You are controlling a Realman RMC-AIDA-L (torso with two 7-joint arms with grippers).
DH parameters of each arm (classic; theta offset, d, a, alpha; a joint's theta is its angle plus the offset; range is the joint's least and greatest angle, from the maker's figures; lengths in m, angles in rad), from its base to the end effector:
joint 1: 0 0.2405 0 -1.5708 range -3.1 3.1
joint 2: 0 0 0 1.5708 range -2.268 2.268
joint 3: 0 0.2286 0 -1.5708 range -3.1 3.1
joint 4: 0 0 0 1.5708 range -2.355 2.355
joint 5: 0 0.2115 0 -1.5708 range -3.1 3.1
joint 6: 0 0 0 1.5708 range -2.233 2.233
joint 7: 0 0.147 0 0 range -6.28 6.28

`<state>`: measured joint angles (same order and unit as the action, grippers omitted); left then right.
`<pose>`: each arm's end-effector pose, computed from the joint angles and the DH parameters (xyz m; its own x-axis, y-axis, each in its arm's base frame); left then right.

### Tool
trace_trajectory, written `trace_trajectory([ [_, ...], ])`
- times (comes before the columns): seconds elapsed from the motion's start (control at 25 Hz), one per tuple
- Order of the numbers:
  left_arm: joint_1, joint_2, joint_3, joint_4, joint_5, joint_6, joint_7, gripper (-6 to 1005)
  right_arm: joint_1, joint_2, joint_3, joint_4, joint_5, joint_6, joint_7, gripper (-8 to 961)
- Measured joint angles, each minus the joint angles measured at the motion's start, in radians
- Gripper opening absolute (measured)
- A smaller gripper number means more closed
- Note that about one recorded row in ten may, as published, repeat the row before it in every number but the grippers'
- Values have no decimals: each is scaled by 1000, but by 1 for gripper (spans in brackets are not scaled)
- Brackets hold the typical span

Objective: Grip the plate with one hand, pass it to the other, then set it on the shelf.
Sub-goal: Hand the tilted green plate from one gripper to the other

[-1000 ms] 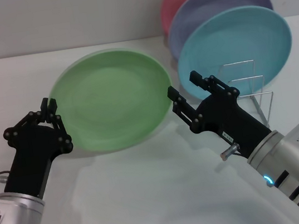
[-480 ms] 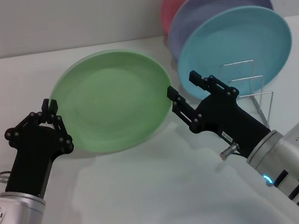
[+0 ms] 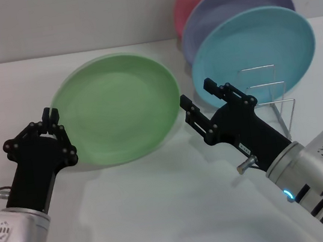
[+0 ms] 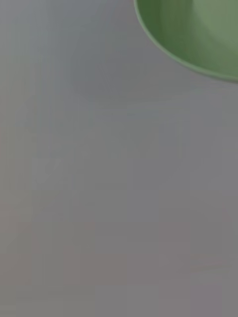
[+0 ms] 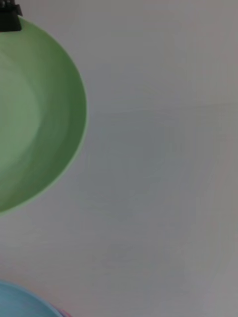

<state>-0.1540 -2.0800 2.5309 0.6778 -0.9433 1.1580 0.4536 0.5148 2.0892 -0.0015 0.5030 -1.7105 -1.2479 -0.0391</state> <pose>-0.2411 0.2619 -0.0603 0.8184 -0.1419 0.5569 0.5252 -0.2087 -0.8250 0.2078 0.2759 -0.1032 0.6446 0.0095 -0.7645 -0.6411 -0.5381 -0.5472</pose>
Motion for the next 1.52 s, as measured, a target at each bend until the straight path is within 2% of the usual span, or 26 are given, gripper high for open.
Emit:
trace_trajectory([
  [0.68, -1, 0, 57, -13, 12, 98, 85, 73, 35, 0, 5, -6, 0, 62, -2, 573],
  [1.52, -4, 0, 72, -17, 14, 107, 106, 78, 37, 0, 17, -6, 0, 82, -2, 571],
])
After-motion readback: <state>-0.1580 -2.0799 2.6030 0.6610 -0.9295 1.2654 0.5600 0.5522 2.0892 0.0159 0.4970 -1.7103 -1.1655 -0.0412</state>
